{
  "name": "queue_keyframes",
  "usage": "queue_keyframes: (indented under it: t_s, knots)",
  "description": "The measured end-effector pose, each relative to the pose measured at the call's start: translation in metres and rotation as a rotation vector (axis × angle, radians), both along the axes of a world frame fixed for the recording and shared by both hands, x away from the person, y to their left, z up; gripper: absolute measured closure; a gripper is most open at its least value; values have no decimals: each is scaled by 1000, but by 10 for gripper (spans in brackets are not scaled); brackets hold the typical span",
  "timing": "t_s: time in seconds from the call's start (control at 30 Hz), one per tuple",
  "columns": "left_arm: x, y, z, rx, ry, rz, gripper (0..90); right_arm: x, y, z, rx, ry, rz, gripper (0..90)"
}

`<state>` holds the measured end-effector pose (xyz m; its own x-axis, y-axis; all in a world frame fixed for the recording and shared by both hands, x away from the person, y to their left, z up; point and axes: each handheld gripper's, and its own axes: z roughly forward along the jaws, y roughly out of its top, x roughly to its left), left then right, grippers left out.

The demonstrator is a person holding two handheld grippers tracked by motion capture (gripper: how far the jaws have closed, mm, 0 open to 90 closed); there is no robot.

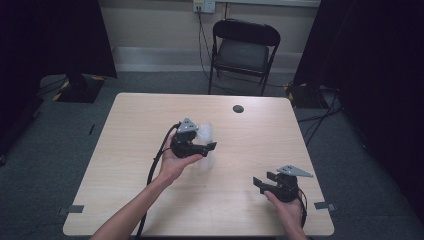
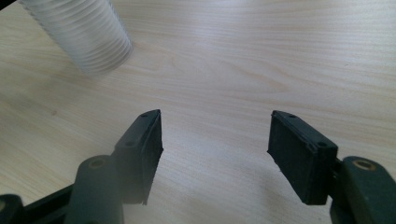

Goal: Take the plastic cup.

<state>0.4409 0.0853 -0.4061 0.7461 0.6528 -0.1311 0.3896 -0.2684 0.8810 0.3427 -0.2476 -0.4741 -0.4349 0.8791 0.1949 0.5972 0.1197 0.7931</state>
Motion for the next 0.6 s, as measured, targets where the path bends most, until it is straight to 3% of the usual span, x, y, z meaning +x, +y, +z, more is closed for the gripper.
queue_keyframes:
  t_s: [0.6]
  knots:
    - [-3, 5, 12, -36, -12, 15, 318, 0, 0, 0, 7, 4, 0, 348]
